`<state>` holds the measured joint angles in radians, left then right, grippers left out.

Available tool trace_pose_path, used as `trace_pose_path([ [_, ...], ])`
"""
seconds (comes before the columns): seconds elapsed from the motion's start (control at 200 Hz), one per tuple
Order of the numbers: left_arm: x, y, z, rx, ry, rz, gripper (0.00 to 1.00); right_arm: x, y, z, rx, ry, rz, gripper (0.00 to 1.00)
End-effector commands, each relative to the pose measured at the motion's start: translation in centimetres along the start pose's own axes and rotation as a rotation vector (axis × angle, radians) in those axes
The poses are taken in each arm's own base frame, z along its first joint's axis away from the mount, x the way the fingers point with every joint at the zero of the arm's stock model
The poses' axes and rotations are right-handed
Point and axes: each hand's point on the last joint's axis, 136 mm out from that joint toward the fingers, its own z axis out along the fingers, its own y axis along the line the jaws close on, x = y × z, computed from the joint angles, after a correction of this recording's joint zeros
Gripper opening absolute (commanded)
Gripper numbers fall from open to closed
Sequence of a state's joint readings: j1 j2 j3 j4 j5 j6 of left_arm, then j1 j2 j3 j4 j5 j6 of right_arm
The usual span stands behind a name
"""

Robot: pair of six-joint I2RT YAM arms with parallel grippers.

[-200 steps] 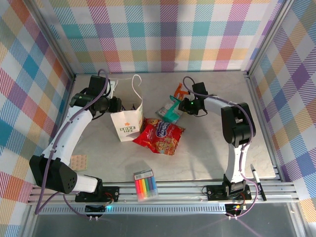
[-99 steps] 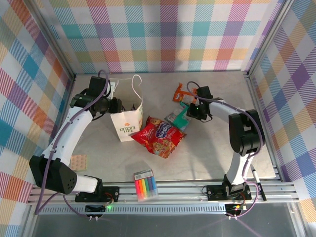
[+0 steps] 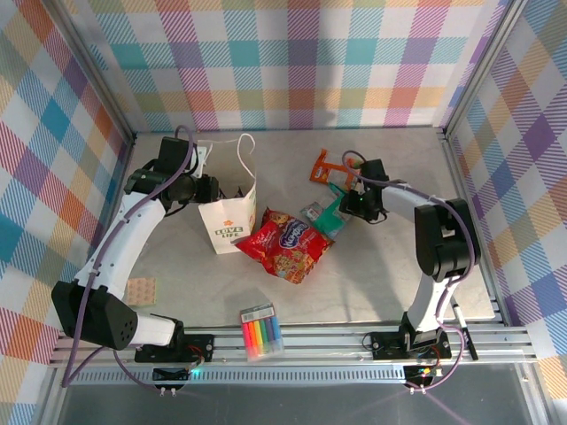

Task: Place the snacks into the paper bag

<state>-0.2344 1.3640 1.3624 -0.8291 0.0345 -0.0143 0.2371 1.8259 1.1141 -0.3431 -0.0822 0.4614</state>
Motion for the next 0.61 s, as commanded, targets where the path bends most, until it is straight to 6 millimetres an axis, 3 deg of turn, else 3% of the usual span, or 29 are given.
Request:
trace_pose_path([
  [0.0,-0.3,-0.9,-0.6,0.032,-0.025,0.000,0.37,2.7,-0.7,-0.4,0.011,0.085,0.041,0.61],
  [0.28,-0.1,-1.2,-0.3,0.046,-0.016,0.001,0.37,3.8,0.2,-2.8,-0.031,0.054,0.085,0.73],
  [0.435,-0.2,-1.4,-0.2,0.058,-0.015,0.002,0.37,4.0,2.1,-4.2,-0.099,0.029,0.074,0.77],
  [0.6,-0.1,-1.5,-0.2,0.061,-0.010,0.003,0.37,4.0,3.8,-3.6,-0.161,0.049,0.096,0.81],
])
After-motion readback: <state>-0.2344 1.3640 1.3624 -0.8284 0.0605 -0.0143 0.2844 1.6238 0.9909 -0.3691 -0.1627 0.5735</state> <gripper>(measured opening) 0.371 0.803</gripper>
